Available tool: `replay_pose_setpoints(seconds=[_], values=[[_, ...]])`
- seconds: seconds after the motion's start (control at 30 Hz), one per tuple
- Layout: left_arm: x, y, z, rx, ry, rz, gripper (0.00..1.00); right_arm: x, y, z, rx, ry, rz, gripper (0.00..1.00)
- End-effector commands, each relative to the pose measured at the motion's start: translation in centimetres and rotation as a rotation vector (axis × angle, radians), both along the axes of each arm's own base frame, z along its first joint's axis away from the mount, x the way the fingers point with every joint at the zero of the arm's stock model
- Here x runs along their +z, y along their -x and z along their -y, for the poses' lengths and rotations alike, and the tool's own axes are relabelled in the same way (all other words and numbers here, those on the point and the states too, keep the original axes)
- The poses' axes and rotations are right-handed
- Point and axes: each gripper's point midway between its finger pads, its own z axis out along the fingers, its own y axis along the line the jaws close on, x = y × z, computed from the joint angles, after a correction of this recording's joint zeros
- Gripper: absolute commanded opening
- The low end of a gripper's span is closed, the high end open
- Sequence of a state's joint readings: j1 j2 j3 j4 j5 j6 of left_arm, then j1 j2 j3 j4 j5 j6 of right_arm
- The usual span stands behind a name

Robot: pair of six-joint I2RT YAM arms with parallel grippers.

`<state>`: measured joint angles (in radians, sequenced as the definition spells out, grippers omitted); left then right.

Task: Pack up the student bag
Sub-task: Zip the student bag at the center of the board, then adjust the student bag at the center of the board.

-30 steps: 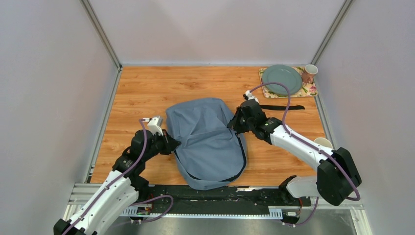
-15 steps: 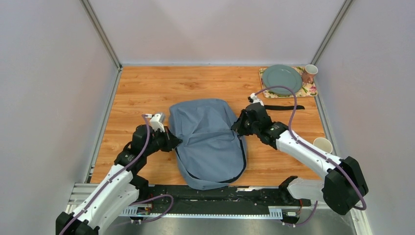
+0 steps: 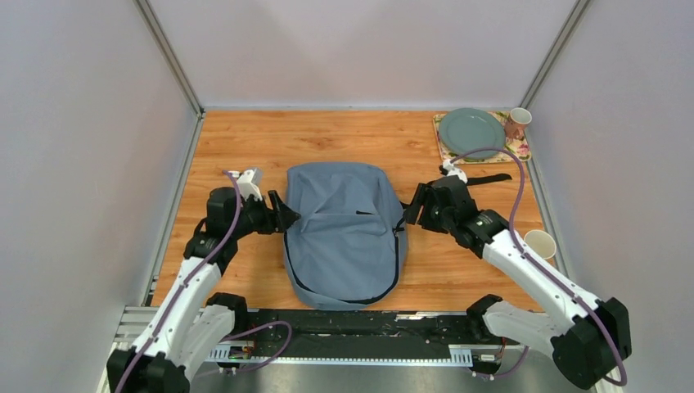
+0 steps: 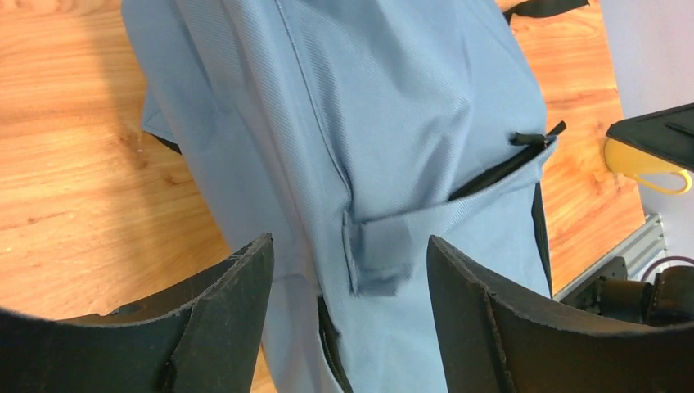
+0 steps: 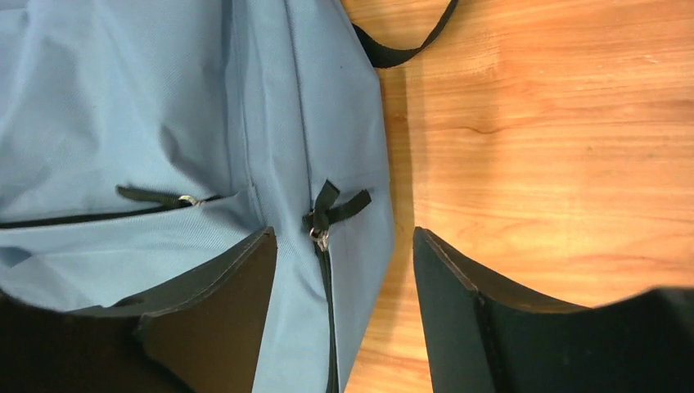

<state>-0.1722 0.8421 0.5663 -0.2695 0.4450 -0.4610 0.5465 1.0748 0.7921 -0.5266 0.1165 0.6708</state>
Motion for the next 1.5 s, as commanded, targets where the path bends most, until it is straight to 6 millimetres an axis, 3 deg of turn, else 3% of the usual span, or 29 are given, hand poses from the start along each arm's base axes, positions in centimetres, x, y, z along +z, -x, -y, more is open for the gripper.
replay_pose_setpoints(seconds=[0.0, 0.13, 0.23, 0.37, 0.43, 0.63, 0.7, 0.77, 0.8, 0.9, 0.93, 1.0, 1.03, 1.07, 1.1, 1.13, 1.2, 1.23, 1.33, 1.37, 1.4, 1.47], values=[[0.2, 1.8, -1.4, 0.029, -0.058, 0.066, 0.76, 2.8, 1.6, 1.4, -0.007, -0.023, 0.065, 0.66], [0.3, 3.5, -1.8, 0.036, -0.051, 0.091, 0.76, 0.9, 3.9, 0.5, 0.014, -0.131, 0.012, 0.67], [-1.7, 4.8, -0.8, -0.003, 0.006, 0.035, 0.77, -0.8, 6.3, -2.0, 0.09, -0.289, -0.083, 0.68], [-3.3, 5.4, 0.0, -0.039, 0.053, -0.009, 0.77, -3.3, 8.0, -3.8, 0.129, -0.401, -0.174, 0.7], [-4.1, 5.9, 0.7, -0.066, 0.091, -0.043, 0.77, -4.2, 8.4, -4.6, 0.149, -0.432, -0.202, 0.71], [-4.3, 6.4, 2.5, -0.132, 0.205, -0.104, 0.77, -4.5, 8.4, -6.9, 0.225, -0.456, -0.241, 0.71], [-4.0, 6.2, 3.2, -0.152, 0.256, -0.11, 0.76, -4.5, 7.8, -7.8, 0.238, -0.472, -0.251, 0.71], [-3.6, 6.1, 3.7, -0.164, 0.302, -0.107, 0.66, -4.0, 7.2, -8.8, 0.258, -0.494, -0.252, 0.64], [-3.8, 5.9, 3.9, -0.169, 0.309, -0.118, 0.48, -4.5, 7.0, -9.2, 0.256, -0.489, -0.274, 0.53], [-3.9, 5.2, 4.4, -0.177, 0.308, -0.126, 0.32, -3.7, 5.8, -10.5, 0.266, -0.492, -0.264, 0.37], [-3.3, 5.0, 5.0, -0.201, 0.306, -0.117, 0.24, -3.3, 5.3, -10.7, 0.263, -0.491, -0.25, 0.25], [-3.6, 4.5, 5.7, -0.222, 0.294, -0.139, 0.14, -2.2, 4.0, -11.0, 0.237, -0.48, -0.222, 0.11], [-2.7, 3.9, 6.3, -0.245, 0.287, -0.116, 0.06, -2.2, 3.2, -10.8, 0.205, -0.461, -0.205, 0.05], [-2.6, 3.5, 6.7, -0.254, 0.273, -0.112, 0.01, -1.9, 2.8, -10.7, 0.201, -0.445, -0.196, 0.03], [-3.1, 3.0, 6.9, -0.249, 0.261, -0.139, 0.0, -1.5, 2.4, -10.7, 0.194, -0.434, -0.185, 0.0], [-1.9, 1.9, 7.2, -0.252, 0.258, -0.107, 0.0, -0.3, 1.1, -10.8, 0.172, -0.423, -0.145, 0.0], [-1.7, 0.5, 7.3, -0.237, 0.236, -0.107, 0.0, 0.2, 0.6, -10.5, 0.164, -0.387, -0.13, 0.0], [-0.1, -0.8, 7.5, -0.24, 0.228, -0.062, 0.0, 1.5, -0.4, -10.4, 0.149, -0.377, -0.09, 0.0], [1.2, -3.3, 7.6, -0.219, 0.198, -0.024, 0.01, 2.0, -1.5, -9.9, 0.122, -0.33, -0.058, 0.0], [0.8, -3.4, 7.6, -0.214, 0.181, -0.054, 0.03, 1.4, -1.6, -9.8, 0.12, -0.314, -0.073, 0.02], [0.2, -3.7, 7.6, -0.216, 0.165, -0.085, 0.11, 1.1, -1.6, -9.7, 0.127, -0.294, -0.078, 0.05], [-0.6, -3.3, 7.3, -0.219, 0.138, -0.12, 0.18, -0.4, -1.4, -8.6, 0.105, -0.222, -0.128, 0.19]])
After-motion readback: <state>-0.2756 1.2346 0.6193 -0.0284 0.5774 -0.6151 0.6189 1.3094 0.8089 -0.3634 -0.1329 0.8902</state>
